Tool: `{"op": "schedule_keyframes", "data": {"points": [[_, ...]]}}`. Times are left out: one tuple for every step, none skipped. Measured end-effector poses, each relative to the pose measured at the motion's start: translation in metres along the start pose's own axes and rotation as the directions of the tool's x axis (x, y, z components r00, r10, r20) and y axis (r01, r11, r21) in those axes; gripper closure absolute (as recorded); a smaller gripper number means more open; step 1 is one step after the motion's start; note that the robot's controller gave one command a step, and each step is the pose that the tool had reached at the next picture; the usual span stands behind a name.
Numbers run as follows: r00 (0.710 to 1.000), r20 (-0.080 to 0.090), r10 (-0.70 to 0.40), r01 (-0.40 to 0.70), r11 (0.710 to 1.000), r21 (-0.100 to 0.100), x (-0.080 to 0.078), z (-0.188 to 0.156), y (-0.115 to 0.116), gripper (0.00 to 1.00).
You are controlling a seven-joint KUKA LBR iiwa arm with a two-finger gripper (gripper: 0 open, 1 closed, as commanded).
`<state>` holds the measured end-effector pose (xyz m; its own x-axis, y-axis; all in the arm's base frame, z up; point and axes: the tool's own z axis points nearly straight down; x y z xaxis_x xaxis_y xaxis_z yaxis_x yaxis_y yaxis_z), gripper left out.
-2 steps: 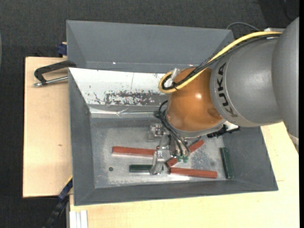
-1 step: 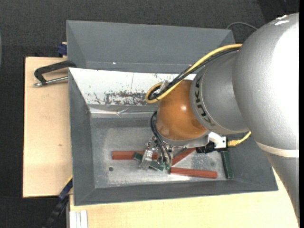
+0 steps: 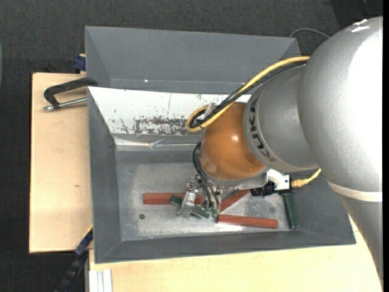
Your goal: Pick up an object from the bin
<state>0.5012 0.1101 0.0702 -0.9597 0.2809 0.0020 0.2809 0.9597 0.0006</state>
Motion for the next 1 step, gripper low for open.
{"op": "schedule_keyframes", "data": {"points": [[1.000, 0.010, 0.012, -0.012, 1.000, -0.003, -0.0548, -0.1652, -0.0125, 1.00]]}}
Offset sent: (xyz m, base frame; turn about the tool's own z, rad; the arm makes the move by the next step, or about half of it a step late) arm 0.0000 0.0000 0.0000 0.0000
